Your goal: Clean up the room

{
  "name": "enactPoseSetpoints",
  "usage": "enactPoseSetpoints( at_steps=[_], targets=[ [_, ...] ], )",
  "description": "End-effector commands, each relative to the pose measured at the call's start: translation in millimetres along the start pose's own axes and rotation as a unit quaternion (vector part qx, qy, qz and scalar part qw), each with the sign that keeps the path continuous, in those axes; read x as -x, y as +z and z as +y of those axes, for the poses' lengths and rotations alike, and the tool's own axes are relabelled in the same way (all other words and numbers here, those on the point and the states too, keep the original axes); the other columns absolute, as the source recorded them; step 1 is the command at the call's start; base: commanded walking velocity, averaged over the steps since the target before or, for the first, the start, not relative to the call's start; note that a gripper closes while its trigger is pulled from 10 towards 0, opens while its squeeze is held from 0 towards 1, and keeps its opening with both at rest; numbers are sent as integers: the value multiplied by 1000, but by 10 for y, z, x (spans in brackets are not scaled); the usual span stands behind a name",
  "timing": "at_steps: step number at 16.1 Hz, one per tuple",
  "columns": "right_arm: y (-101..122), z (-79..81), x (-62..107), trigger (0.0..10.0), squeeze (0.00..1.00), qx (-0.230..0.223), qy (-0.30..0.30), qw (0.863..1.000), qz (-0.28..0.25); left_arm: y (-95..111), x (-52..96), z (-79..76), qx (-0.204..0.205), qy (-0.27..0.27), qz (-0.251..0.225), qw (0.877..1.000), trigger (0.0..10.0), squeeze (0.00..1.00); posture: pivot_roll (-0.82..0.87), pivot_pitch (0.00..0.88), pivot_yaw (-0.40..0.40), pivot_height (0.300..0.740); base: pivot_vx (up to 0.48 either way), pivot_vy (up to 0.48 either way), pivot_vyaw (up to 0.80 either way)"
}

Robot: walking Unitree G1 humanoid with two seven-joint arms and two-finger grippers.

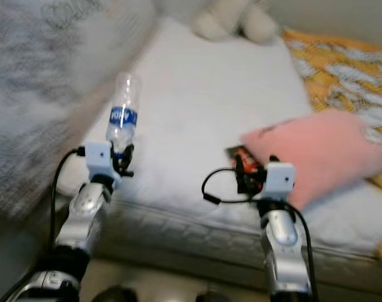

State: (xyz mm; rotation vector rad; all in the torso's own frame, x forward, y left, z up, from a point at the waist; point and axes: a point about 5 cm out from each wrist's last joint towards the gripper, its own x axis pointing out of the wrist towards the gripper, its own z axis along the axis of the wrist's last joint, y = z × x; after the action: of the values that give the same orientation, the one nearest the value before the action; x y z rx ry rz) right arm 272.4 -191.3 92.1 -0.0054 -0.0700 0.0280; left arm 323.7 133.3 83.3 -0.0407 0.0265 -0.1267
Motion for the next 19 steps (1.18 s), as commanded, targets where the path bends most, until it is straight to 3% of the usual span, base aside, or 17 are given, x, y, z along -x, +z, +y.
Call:
enactPoseSetpoints(
  at_steps=[1,4,9,11,15,19],
  targets=[
    [-49,-37,41,10000,0,0,-6,1000,8,53,-50,-45,-4,-8,-8,1000,10000,0,-108,0,12,740,-322,0,0],
    [-68,-44,59,10000,0,0,-7,1000,11,49,-58,-53,-11,-15,-8,1000,10000,0,-110,0,15,740,-306,0,0],
    [-93,-54,93,10000,0,0,-9,1000,15,19,-34,-78,-12,-30,-7,999,10000,0,-115,0,21,740,0,0,0],
    [-100,-56,105,10000,0,0,-8,1000,18,12,-25,-109,1,-41,-10,999,10000,0,-121,0,22,740,0,-480,0],
    [-99,-36,118,10000,0,4,2,1000,19,2,9,-162,1,-56,-15,998,10000,0,-125,0,23,740,0,-480,730],
    [-158,-33,176,10000,0,-13,1,999,31,-67,41,-143,10,-58,-4,998,10000,0,-129,0,24,740,0,0,663]
  ],
)
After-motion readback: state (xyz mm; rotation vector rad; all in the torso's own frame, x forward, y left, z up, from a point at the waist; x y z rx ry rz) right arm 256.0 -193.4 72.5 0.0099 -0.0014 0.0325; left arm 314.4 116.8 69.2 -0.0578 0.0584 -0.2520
